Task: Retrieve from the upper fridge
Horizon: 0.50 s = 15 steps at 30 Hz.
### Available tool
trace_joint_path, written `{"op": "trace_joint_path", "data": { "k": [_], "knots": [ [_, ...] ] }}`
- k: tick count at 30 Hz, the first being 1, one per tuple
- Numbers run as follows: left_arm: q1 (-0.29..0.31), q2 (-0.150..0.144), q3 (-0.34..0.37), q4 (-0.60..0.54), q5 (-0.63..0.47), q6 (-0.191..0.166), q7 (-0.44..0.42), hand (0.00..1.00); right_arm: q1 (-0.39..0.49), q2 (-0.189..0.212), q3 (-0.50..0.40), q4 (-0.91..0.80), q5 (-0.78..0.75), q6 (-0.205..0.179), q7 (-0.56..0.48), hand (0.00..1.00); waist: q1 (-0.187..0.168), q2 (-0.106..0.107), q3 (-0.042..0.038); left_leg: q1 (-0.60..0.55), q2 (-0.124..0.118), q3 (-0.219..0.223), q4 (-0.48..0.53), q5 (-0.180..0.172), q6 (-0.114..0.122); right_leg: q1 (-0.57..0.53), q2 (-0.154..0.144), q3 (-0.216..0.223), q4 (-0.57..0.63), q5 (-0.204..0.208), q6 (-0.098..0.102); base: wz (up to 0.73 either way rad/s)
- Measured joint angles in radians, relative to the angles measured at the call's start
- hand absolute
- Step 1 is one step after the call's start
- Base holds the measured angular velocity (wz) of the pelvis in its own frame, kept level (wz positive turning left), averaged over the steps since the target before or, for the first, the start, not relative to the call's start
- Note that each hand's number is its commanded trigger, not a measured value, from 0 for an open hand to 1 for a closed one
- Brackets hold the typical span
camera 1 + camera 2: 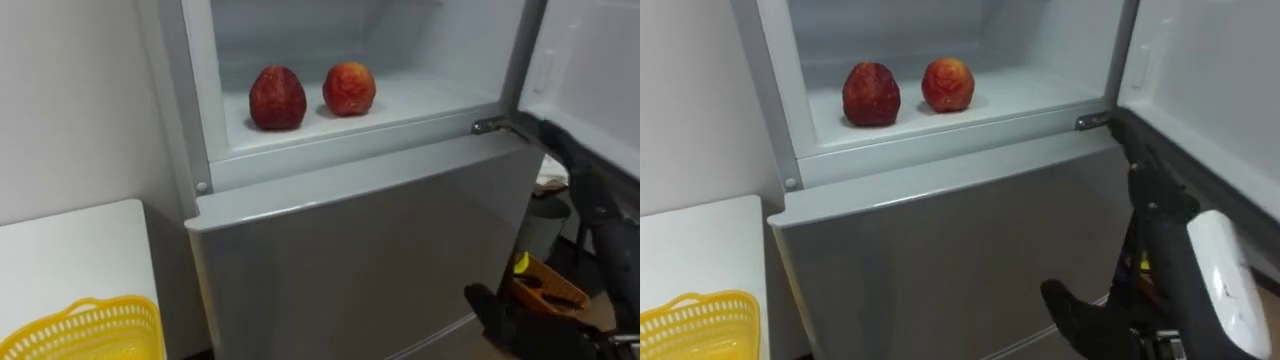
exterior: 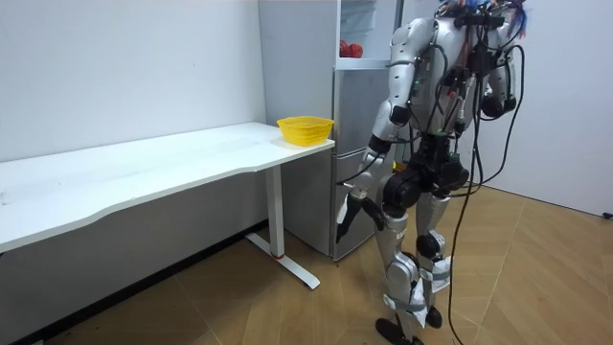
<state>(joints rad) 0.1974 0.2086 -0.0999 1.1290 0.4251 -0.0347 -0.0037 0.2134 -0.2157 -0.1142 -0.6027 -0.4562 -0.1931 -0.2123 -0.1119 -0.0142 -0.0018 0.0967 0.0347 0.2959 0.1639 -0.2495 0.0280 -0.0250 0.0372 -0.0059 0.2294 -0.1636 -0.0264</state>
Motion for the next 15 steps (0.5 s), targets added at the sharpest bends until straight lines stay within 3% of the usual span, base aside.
{"op": "trace_joint_path", "data": {
  "k": [4,6,7,11,15],
  "knots": [
    [-0.004,0.004,0.004,0.022,0.001,-0.002,0.0,0.0,-0.084,-0.023,-0.031,0.003,-0.014,-0.014,-0.098,0.0,0.012,-0.014,-0.0053,0.004,-0.001,-0.033,0.001,0.0,0.0,0.029,-0.002,-0.029,-0.028,0.002,0.002,0.23],
    [-0.004,0.012,0.013,0.022,0.001,-0.003,0.0,0.0,-0.122,-0.032,-0.035,0.006,-0.015,-0.022,-0.138,0.0,0.03,-0.017,-0.0032,0.002,0.001,-0.036,0.002,0.0,0.0,0.03,-0.002,-0.044,-0.031,0.002,0.002,0.08],
    [-0.004,0.013,0.023,0.03,0.001,-0.002,0.001,0.0,-0.141,-0.034,-0.036,0.011,-0.015,-0.027,-0.158,0.0,0.041,-0.025,-0.0058,0.003,0.003,-0.04,0.002,0.0,0.0,0.032,-0.003,-0.067,-0.032,0.003,0.002,0.09],
    [0.003,0.007,0.053,0.03,0.002,-0.001,0.0,0.0,-0.221,-0.071,-0.038,0.063,0.05,-0.036,-0.203,0.0,0.067,-0.034,-0.0021,0.003,0.003,-0.061,0.003,0.0,-0.001,0.046,-0.017,-0.123,-0.048,0.005,-0.001,0.16],
    [0.005,0.006,0.079,0.03,0.002,0.003,0.001,0.0,-0.309,-0.097,-0.039,0.116,0.135,-0.032,-0.212,0.0,0.082,-0.038,0.0032,0.001,0.002,-0.081,0.003,0.001,-0.002,0.051,-0.018,-0.136,-0.049,0.005,-0.001,0.16]
  ]
}}
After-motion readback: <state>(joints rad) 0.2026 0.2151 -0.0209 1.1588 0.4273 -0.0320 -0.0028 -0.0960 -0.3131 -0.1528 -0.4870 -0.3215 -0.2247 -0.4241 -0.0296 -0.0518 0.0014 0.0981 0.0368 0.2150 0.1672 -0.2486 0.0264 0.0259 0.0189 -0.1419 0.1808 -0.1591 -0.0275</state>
